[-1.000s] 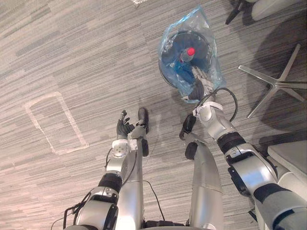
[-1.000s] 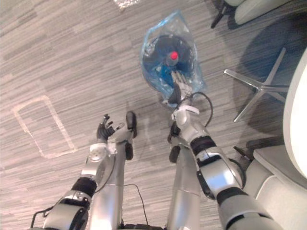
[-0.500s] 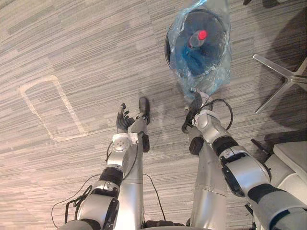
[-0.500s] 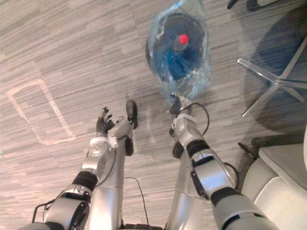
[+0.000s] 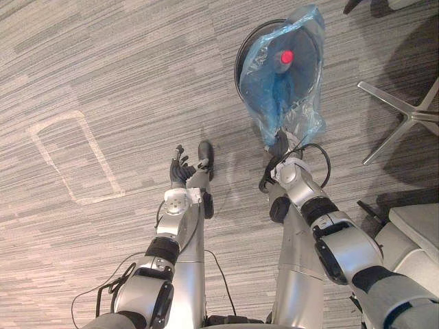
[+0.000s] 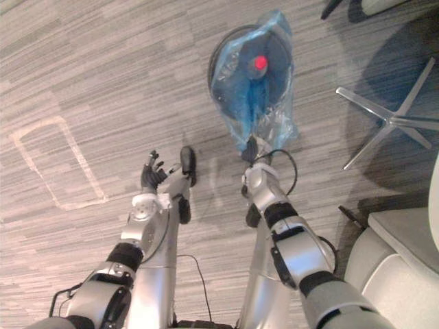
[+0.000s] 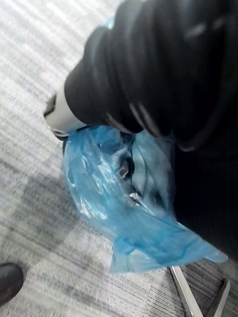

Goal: Gather rubbish on tea table into small bin, then transfer packed bag to large trash can.

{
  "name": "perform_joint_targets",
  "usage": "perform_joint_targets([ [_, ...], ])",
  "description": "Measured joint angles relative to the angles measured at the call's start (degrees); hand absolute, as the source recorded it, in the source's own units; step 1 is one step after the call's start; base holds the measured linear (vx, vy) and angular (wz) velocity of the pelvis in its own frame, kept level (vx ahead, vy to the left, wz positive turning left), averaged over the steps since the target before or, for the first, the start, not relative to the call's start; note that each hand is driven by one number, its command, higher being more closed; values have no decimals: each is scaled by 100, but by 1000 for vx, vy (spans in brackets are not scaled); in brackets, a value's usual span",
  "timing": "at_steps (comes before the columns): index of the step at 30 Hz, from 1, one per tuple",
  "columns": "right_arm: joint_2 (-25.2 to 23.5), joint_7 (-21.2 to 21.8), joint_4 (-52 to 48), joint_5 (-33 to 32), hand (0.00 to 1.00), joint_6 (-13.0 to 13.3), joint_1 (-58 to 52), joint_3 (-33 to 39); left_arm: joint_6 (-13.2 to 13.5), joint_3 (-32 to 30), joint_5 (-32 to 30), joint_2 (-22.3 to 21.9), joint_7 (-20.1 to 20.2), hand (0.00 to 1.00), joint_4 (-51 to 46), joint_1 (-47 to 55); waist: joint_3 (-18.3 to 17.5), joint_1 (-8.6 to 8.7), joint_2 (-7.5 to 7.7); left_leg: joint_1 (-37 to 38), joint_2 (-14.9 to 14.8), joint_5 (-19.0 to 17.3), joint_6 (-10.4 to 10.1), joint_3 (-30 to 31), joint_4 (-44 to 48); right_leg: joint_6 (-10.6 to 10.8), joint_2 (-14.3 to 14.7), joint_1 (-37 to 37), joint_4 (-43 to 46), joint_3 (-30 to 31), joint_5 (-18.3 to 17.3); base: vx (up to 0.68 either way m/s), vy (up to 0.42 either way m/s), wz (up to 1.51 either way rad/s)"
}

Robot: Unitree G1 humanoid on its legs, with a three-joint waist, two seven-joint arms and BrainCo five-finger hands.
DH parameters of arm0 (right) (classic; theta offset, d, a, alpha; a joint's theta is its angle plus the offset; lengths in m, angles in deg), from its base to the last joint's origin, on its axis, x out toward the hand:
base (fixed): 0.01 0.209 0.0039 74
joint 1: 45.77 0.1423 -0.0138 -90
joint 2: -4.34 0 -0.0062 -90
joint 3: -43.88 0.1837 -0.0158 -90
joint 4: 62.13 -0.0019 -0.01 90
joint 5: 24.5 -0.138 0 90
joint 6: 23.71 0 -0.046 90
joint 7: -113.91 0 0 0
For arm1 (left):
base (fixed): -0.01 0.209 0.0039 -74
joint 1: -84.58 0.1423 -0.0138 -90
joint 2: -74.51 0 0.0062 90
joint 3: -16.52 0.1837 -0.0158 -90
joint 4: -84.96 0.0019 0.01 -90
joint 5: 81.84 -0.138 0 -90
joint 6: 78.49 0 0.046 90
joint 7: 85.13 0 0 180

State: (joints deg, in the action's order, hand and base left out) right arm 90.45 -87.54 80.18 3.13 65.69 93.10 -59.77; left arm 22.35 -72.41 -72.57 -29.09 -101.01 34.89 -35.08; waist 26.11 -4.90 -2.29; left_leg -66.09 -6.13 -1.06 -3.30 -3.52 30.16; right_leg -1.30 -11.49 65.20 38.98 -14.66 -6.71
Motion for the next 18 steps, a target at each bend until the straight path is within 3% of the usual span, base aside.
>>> perform_joint_targets([
  [4, -83, -58, -926, -175, 100, 25, -401, -3, -34, 0, -5, -58, 31, 0, -160, 155, -6, 14, 9, 352, -67, -20, -16, -24, -11, -6, 76, -376, -118, -3, 10, -30, -24, -9],
  [10, -101, -108, -2606, -420, 100, 65, -1307, -10, -128, 9, -31, -96, 153, 0, -280, 717, -32, 54, 60, 1448, -167, -116, -46, -101, -299, 39, 245, -1495, -601, 1, 20, -5, -21, -12],
  [14, -302, -53, -3688, -652, 100, 113, -1983, -12, -266, 10, -147, -90, 256, 0, -262, 1133, -127, 98, 232, 2235, -235, -166, -123, -160, -435, 25, 340, -2302, -883, -29, 38, 81, -26, -10],
  [18, -550, 104, -4490, -859, 100, 293, -2831, -49, -345, 64, -316, -94, 276, 0, -67, 1610, -577, 161, 467, 3051, -239, -195, -144, -265, -837, 90, 428, -3095, -1349, 3, 45, 116, -32, -7],
])
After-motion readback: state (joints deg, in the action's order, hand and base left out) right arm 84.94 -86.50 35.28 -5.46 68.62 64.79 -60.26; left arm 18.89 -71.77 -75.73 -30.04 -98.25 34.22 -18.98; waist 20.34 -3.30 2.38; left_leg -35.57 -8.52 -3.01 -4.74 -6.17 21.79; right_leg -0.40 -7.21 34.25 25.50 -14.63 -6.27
